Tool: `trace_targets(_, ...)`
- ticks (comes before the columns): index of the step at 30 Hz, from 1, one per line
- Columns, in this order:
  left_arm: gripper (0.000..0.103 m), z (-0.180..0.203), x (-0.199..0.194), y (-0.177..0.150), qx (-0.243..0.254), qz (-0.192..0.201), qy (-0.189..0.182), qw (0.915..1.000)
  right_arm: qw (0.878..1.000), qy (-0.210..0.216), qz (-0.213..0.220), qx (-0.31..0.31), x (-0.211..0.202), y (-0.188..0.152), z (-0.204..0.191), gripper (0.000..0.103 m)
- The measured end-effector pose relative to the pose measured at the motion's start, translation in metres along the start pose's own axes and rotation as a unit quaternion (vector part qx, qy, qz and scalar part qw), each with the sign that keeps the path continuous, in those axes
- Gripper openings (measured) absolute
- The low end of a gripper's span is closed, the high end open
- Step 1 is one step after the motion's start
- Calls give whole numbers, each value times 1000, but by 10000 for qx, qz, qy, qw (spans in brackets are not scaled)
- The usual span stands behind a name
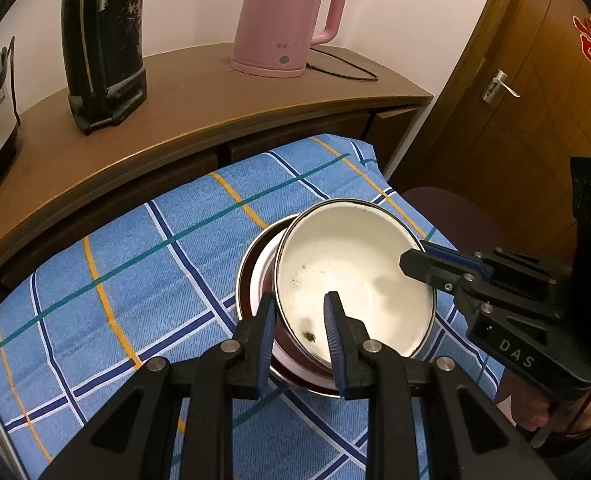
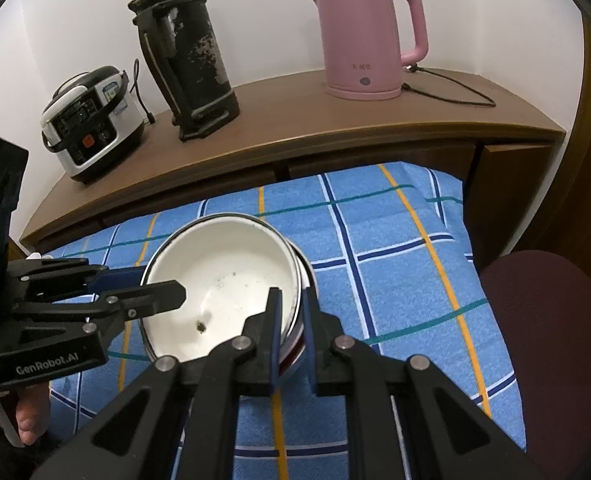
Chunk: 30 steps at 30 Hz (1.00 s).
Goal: Organize plates and bowls
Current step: 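Lower the white enamel bowl into the pink bowl with both tools, then open both tools to release the white enamel bowl rim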
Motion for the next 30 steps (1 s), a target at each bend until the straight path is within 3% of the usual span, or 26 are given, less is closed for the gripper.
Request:
trace_targets(25,28,-4,-5,4,151,191,323,9992,10000,13,71,45,0,-4,2,12)
trace_targets(28,39,-13,-2,5,-28,157,389,9991,9998,30,155,84,-4,-4,3,14)
trace_targets(30,53,-19,-2,7,-187,203,391,9989,9998,44,180,101,-5,-5,4,25)
Point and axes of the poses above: each gripper's, at about its wrist camera, not at the fingertips, and x roughly the way its jaws point, z to its right, y to its top, the point moved 4 cm from there along x, roughly the way its jaws point, and after that the axes turned 12 degrees about -x, right-handed, at the moved point
